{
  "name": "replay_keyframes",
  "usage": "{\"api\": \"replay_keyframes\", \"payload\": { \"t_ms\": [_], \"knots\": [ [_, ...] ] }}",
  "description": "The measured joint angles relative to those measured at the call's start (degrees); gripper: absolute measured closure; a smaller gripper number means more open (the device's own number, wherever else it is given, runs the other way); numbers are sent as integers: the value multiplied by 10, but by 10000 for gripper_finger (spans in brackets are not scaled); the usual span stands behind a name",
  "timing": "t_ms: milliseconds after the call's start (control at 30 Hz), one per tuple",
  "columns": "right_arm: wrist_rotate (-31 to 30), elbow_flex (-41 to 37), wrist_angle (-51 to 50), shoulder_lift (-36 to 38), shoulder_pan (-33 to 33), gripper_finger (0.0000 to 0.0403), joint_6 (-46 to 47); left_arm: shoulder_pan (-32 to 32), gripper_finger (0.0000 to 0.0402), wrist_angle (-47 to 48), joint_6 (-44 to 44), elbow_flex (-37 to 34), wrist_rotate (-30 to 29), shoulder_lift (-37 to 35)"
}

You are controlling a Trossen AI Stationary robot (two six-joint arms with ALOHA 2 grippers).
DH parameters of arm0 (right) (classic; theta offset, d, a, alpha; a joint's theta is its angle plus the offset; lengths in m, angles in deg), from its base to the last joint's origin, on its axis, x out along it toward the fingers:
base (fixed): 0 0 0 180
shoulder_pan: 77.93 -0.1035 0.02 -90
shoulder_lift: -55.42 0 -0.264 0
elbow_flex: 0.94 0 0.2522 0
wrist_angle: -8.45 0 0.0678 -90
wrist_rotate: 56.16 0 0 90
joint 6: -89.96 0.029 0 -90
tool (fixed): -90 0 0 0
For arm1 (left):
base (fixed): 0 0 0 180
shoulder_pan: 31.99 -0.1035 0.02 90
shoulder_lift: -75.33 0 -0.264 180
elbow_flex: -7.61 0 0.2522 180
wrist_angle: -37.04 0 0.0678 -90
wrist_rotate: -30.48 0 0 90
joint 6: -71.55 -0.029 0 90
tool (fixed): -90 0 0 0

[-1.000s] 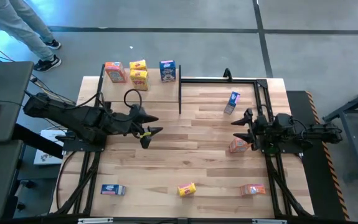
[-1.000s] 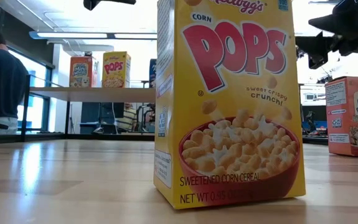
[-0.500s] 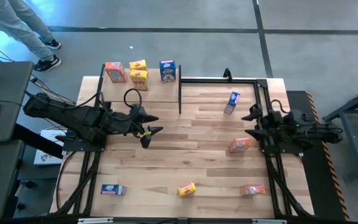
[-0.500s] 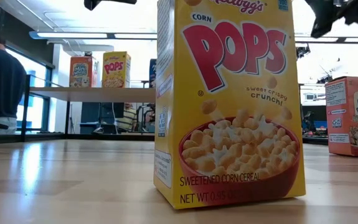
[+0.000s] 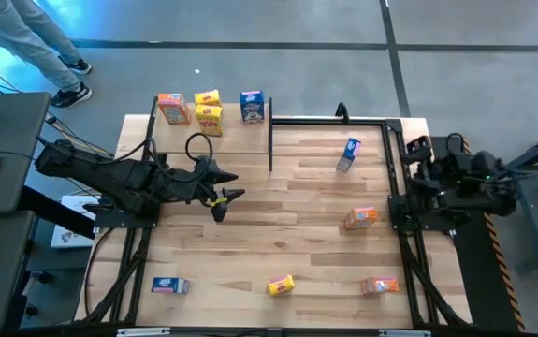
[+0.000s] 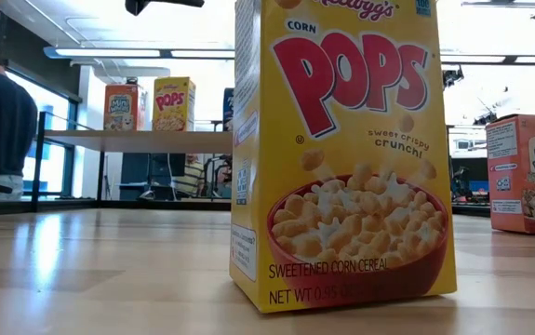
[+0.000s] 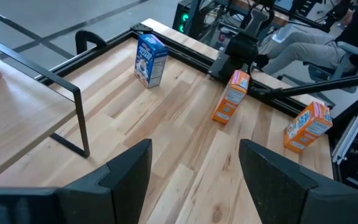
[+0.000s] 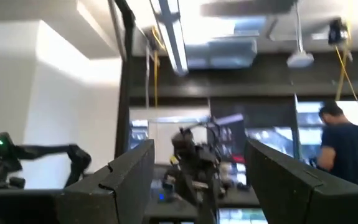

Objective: Stack cereal on shelf
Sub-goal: Put the top orange cereal box on the shelf aligned with the other orange cereal box

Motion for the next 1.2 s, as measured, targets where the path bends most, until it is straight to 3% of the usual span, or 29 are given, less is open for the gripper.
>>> {"api": "replay_keyframes", "payload": {
  "t_ms": [300, 500, 833, 1200],
  "knots": [
    [-129, 164, -319, -111, 0, 162, -14, 0, 169, 0, 0, 0, -6, 0],
    [-130, 239, -481, -209, 0, 162, 35, -1, 169, 0, 0, 0, -21, 0],
    [-131, 322, -668, -359, 0, 162, 100, -1, 169, 1, 0, 0, -21, 0],
    [-86, 357, -807, -445, -2, 163, 112, -1, 169, 1, 0, 0, -21, 0]
  ]
}}
